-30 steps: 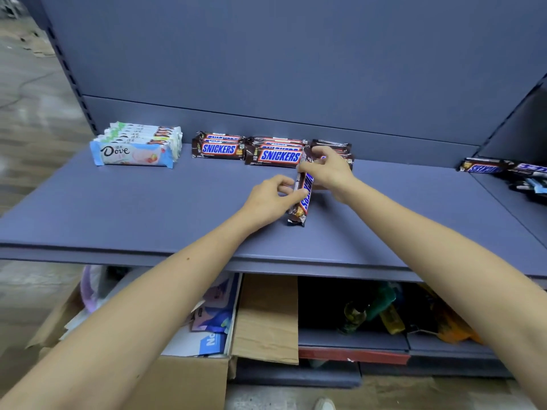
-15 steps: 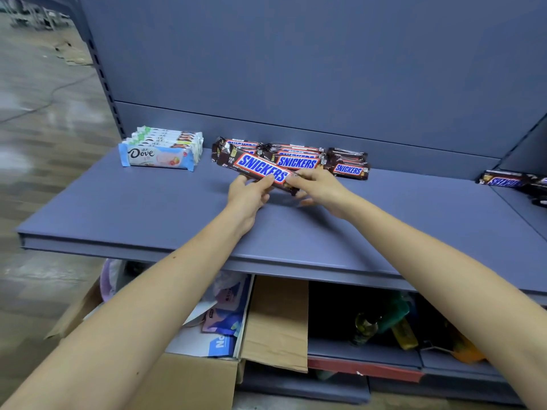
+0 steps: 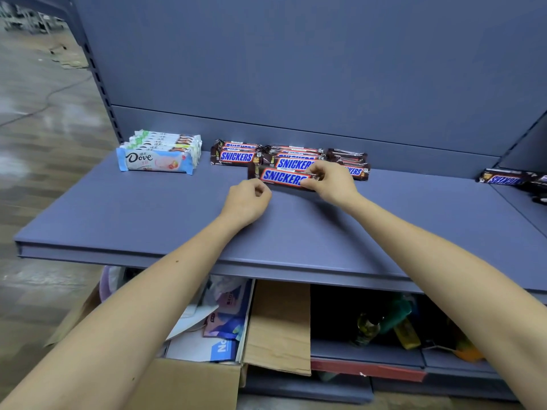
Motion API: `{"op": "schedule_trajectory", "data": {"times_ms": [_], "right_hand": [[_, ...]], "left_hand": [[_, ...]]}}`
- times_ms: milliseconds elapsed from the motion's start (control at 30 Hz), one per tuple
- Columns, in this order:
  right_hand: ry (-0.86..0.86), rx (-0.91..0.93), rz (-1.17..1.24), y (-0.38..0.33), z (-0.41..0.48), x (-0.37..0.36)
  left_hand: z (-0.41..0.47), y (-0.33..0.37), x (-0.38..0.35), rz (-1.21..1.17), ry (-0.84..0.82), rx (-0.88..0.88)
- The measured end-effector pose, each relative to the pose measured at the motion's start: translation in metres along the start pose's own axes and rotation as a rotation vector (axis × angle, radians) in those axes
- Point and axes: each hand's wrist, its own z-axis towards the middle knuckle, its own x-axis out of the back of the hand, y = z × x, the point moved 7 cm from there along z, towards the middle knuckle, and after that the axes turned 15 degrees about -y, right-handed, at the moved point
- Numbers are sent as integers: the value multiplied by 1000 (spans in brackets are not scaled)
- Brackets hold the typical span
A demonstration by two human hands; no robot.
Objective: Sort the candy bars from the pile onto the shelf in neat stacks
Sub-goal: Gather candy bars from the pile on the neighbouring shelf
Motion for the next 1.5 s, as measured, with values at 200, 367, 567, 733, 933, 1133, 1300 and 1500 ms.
{"op": "schedule_trajectory", "data": {"times_ms": [200, 367, 567, 733, 933, 1133, 1300, 1500], "right_hand": [[43, -70, -141, 23, 9, 10], [48, -76, -179, 24, 23, 11], [63, -52, -235, 22, 37, 9], [73, -25, -261, 22, 44, 9], [68, 24, -287, 23, 46, 10], [91, 149, -222, 33, 33, 27], [90, 124, -186, 82, 6, 64], [102, -83, -234, 194, -47, 134]], "left_hand": [[-3, 2, -16, 318, 10, -180], [-3, 6, -18, 398, 35, -201], [-2, 4, -18, 398, 46, -208], [-3, 3, -19, 397, 42, -207], [1, -3, -17, 318, 17, -152], [17, 31, -13, 208, 39, -116], [48, 103, -58, 215, -9, -229], [77, 198, -158, 173, -123, -366]]}}
